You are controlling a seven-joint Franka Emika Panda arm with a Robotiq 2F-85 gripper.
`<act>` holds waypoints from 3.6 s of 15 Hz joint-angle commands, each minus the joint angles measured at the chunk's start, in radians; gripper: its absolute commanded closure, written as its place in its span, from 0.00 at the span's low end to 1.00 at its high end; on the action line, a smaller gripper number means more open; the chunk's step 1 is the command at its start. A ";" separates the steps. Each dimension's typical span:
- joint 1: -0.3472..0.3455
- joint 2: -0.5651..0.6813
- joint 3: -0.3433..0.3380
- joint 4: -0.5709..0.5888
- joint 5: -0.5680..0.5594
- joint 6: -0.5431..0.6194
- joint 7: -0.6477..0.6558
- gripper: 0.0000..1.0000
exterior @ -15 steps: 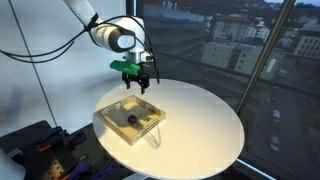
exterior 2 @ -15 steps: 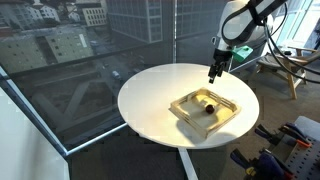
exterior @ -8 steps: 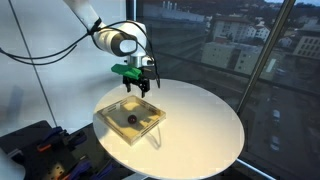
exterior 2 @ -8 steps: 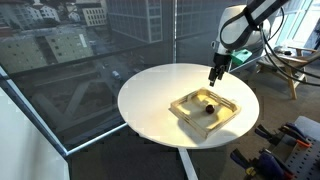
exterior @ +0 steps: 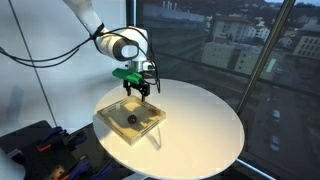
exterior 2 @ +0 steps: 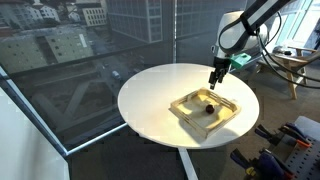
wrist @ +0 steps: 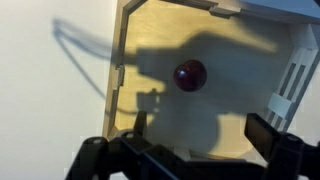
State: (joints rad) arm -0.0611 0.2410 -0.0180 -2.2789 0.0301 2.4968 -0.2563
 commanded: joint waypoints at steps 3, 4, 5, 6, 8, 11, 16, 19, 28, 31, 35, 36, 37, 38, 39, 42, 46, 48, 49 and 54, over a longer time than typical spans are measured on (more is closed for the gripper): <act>0.001 0.039 -0.002 0.014 -0.022 0.042 0.030 0.00; 0.001 0.044 -0.001 0.013 -0.024 0.049 0.031 0.00; 0.003 0.049 -0.001 0.012 -0.026 0.057 0.033 0.00; 0.004 0.054 -0.001 0.011 -0.028 0.063 0.035 0.00; 0.008 0.065 0.000 0.009 -0.031 0.076 0.039 0.00; 0.013 0.077 0.000 0.006 -0.034 0.092 0.045 0.00; 0.024 0.102 -0.002 0.003 -0.055 0.116 0.066 0.00; 0.029 0.119 -0.001 0.003 -0.066 0.133 0.077 0.00; 0.040 0.180 -0.002 0.012 -0.075 0.173 0.095 0.00; 0.041 0.200 -0.005 0.017 -0.078 0.190 0.098 0.00; 0.041 0.228 -0.006 0.028 -0.077 0.209 0.102 0.00; 0.041 0.234 -0.006 0.031 -0.076 0.212 0.103 0.00; 0.042 0.240 -0.006 0.035 -0.077 0.215 0.105 0.00; 0.044 0.248 -0.007 0.039 -0.078 0.217 0.108 0.00; 0.044 0.255 -0.007 0.043 -0.078 0.220 0.110 0.00; 0.046 0.276 -0.008 0.057 -0.079 0.227 0.114 0.00; 0.049 0.301 -0.008 0.070 -0.079 0.234 0.116 0.00; 0.051 0.311 -0.008 0.077 -0.079 0.235 0.117 0.00; 0.051 0.314 -0.008 0.078 -0.079 0.235 0.117 0.00; 0.054 0.331 -0.009 0.086 -0.079 0.235 0.118 0.00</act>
State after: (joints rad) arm -0.0173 0.5571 -0.0176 -2.2106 -0.0182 2.7238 -0.1781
